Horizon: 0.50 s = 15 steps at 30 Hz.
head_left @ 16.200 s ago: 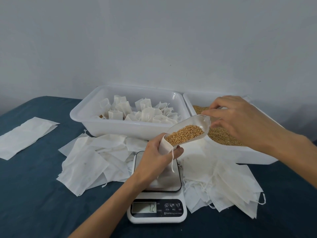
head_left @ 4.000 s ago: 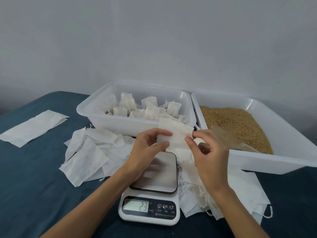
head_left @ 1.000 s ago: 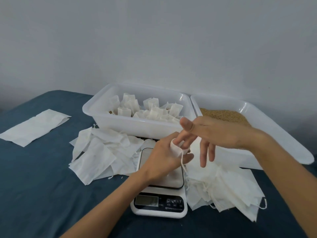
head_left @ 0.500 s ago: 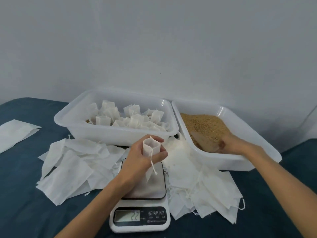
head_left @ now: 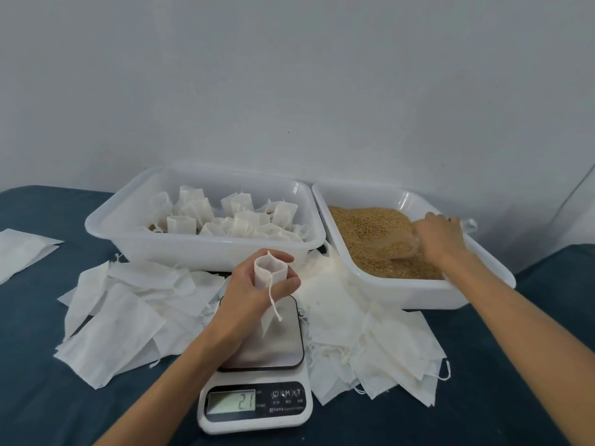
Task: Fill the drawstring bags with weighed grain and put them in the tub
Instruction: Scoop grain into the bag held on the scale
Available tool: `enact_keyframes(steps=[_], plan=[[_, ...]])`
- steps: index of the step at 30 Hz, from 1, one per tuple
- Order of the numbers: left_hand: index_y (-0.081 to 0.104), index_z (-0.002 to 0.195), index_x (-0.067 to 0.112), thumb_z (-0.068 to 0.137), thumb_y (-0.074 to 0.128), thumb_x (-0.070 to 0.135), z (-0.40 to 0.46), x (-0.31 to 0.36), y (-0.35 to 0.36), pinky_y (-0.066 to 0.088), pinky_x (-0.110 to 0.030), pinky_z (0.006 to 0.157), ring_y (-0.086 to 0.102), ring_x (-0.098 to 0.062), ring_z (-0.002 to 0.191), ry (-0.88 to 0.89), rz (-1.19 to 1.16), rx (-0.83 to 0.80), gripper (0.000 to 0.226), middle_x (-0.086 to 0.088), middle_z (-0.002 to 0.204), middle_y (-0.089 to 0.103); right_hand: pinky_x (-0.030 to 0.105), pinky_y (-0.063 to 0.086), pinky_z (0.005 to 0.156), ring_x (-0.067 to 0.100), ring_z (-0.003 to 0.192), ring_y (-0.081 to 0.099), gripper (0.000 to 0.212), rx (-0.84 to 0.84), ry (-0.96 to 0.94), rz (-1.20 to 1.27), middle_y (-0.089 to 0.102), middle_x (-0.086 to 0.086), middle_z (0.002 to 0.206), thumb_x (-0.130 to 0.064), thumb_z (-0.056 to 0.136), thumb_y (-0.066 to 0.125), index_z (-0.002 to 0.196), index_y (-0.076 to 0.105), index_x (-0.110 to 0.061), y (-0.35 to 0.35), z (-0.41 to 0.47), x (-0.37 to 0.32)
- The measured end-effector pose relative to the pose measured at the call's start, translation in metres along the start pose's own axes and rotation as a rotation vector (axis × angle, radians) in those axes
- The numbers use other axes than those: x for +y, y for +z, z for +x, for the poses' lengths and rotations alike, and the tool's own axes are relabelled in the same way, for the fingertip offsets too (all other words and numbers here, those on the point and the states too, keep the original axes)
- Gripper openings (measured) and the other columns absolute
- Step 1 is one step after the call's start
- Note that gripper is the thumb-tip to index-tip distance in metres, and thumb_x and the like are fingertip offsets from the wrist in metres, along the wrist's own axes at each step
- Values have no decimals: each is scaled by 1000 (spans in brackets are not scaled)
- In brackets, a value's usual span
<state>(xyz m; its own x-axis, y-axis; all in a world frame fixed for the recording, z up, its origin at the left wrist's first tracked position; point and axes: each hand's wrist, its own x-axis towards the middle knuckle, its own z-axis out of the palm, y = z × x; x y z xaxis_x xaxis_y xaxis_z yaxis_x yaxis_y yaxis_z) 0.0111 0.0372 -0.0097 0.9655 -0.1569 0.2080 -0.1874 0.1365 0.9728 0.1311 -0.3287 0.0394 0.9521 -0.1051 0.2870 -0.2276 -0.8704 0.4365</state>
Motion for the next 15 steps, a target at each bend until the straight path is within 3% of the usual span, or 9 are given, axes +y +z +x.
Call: enact_keyframes(steps=[2,6,9,15], plan=[[71,106,19,76,80,23,0,0,0,54,-36,81,69,-17,85,-5,8,0,32,-6,91,76,42,45,92,24,89,63,17,-84,-121,198,62,0,88,-2,87,66,85,70,-18,3,2,-8],[72,102,26,75,81,24,1,-2,-1,55,-24,75,71,-15,85,-3,10,-1,29,-4,91,76,26,46,71,16,84,60,20,-224,-198,553,67,-6,84,-6,81,80,77,71,-24,9,-2,-18],[73,102,26,75,82,23,3,-3,-3,55,-23,74,71,-15,87,-6,-2,11,29,-5,92,76,34,52,77,21,87,62,23,-183,-61,607,69,2,93,-19,76,88,91,72,-14,14,0,-6],[71,107,17,87,81,2,3,-5,-2,55,-32,77,70,-15,83,-1,23,24,26,-5,89,76,31,48,73,18,81,63,19,-169,9,634,69,3,88,-16,76,88,89,73,-12,22,-6,5]])
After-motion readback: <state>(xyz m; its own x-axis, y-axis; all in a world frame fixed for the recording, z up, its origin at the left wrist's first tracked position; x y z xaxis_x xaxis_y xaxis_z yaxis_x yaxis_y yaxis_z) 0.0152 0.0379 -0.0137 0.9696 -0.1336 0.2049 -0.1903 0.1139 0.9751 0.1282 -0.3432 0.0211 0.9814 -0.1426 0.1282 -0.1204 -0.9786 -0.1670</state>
